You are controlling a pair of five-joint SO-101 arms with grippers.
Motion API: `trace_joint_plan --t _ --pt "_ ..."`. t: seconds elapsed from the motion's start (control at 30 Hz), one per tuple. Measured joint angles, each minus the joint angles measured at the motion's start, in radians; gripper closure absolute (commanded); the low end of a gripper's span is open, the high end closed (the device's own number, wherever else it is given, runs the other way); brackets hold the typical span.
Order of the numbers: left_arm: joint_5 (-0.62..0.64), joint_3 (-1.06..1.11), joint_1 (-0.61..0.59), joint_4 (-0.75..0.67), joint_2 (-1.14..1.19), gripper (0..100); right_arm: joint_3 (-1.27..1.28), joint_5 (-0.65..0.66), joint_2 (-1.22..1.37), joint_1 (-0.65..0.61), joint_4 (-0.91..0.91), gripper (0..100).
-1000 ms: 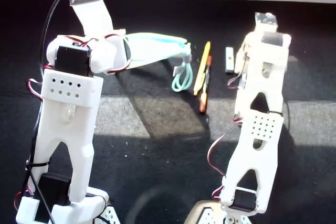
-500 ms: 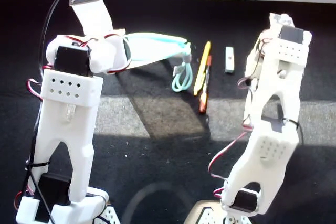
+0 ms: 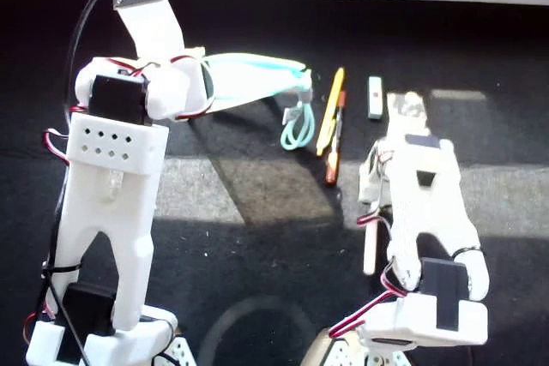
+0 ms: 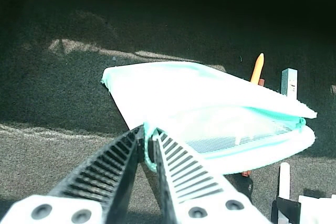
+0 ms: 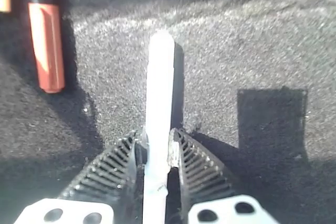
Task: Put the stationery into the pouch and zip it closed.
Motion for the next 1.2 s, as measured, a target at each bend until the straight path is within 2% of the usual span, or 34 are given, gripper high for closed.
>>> trace_joint_plan --t 0.23,0.47,0.67,0.97,1.2 --pt "0.000 0.000 0.000 0.000 0.000 99 0.026 0.000 -0.011 0.000 -0.018 76.9" --pt "0.000 0.000 0.000 0.000 0.000 99 -0.038 0.000 -0.015 -0.014 0.074 76.8" --pt "0.000 0.000 0.000 0.000 0.000 99 -0.138 0.000 -0.003 -0.011 0.074 76.8" --pt "0.000 0.000 0.000 0.000 0.000 99 -0.227 -0.046 0.227 -0.014 0.025 76.8" --pt "0.000 0.000 0.000 0.000 0.000 99 -0.281 -0.049 0.255 -0.034 0.025 84.2"
